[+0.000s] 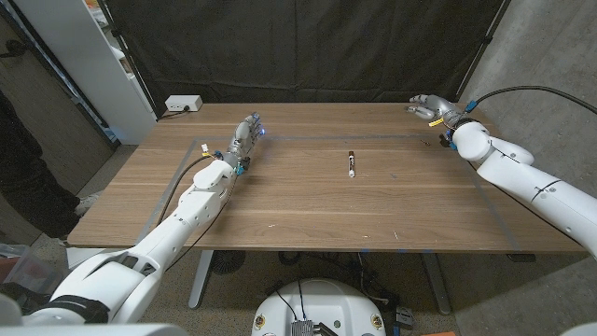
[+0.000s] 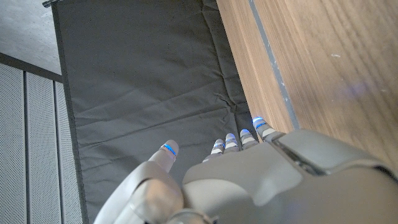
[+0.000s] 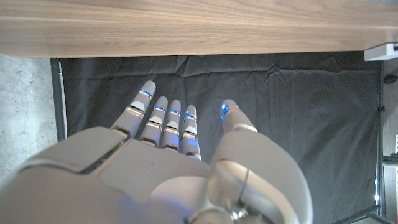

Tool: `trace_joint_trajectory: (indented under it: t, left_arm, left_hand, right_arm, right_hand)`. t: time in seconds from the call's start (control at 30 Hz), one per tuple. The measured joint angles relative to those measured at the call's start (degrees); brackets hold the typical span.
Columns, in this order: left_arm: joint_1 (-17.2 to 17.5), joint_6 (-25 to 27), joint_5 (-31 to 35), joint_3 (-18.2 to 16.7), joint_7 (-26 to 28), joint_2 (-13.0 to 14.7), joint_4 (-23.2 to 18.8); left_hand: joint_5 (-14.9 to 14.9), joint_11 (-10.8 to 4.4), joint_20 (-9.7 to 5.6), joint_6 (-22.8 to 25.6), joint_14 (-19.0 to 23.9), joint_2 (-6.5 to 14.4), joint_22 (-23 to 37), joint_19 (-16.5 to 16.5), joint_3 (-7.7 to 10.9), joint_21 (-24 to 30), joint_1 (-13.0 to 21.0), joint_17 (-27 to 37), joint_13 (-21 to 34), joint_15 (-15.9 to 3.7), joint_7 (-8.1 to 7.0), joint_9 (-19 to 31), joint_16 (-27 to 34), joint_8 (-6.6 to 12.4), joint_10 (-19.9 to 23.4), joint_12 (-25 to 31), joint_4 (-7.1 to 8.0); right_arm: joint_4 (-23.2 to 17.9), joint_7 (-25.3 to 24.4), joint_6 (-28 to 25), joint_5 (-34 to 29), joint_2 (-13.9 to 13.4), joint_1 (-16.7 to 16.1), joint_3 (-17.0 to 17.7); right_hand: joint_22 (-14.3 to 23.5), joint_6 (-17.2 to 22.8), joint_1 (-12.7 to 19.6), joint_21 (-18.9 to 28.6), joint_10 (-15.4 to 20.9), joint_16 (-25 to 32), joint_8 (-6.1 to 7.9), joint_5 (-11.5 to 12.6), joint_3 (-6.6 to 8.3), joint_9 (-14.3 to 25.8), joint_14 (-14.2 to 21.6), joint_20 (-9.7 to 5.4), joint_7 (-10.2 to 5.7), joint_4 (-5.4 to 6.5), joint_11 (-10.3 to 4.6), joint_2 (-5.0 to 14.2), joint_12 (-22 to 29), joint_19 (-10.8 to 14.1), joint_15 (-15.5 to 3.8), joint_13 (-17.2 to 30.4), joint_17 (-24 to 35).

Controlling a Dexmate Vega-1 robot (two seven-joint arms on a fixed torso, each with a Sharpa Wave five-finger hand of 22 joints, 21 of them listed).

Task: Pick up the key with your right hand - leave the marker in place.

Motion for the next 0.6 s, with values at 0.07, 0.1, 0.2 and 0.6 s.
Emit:
trace_joint_trajectory:
  t: [0.07,0.1,0.2,0.6]
  left_arm:
    - [0.11,0.53,0.28,0.09,0.83,-0.02,-0.35]
    - [0.13,0.53,0.28,0.11,0.83,-0.02,-0.4]
    - [0.26,0.99,0.62,0.32,1.7,-0.11,-0.99]
    - [0.81,1.94,1.84,1.0,4.26,-0.25,-3.25]
  left_hand:
    - [0.0,0.0,0.09,0.0,0.0,0.0,0.0,0.09,-0.06,0.0,0.0,0.0,0.0,0.0,0.0,0.0,0.0,0.0,0.0,0.0,-0.06]
    - [0.0,0.0,0.09,0.0,0.0,0.0,0.0,0.09,-0.06,0.0,0.0,0.0,0.0,0.0,0.0,0.0,0.0,0.0,0.0,0.0,-0.06]
    - [0.0,0.0,0.09,0.0,0.0,0.0,0.0,0.09,-0.06,0.0,0.0,0.0,0.0,0.0,0.0,0.0,0.0,0.0,0.0,0.0,-0.06]
    - [0.0,0.0,0.09,0.0,0.0,0.0,0.0,0.09,-0.06,0.0,0.0,0.0,0.0,0.0,0.0,0.0,0.0,0.0,0.0,0.0,-0.06]
  right_arm:
    - [1.39,0.55,0.73,-0.72,-0.49,1.04,-0.48]
    - [1.39,0.63,0.82,-0.83,-0.49,1.04,-0.48]
    - [2.96,1.36,1.88,-1.97,-0.96,2.11,-0.96]
    - [6.0,3.37,5.31,-5.74,-2.5,4.28,-1.86]
  right_hand:
    - [0.0,0.0,0.05,0.0,0.0,0.0,0.0,0.0,-0.08,0.0,0.0,0.0,0.0,-0.08,0.0,0.05,0.0,0.0,0.0,0.0,0.0]
    - [0.0,0.0,0.05,0.0,0.0,0.0,0.0,0.0,-0.17,0.0,0.0,0.0,0.0,-0.17,0.0,0.05,0.0,0.0,0.0,0.0,0.0]
    - [0.0,0.0,0.05,0.0,0.0,0.0,0.0,0.0,-0.24,0.0,0.0,0.0,0.0,-0.24,0.0,0.05,0.0,0.0,0.0,0.0,0.0]
    - [0.0,0.23,0.51,0.0,0.22,0.0,0.0,0.0,-0.24,-0.01,0.31,0.01,-0.22,-0.24,-0.22,-0.41,0.0,0.0,-0.31,-0.01,-0.01]
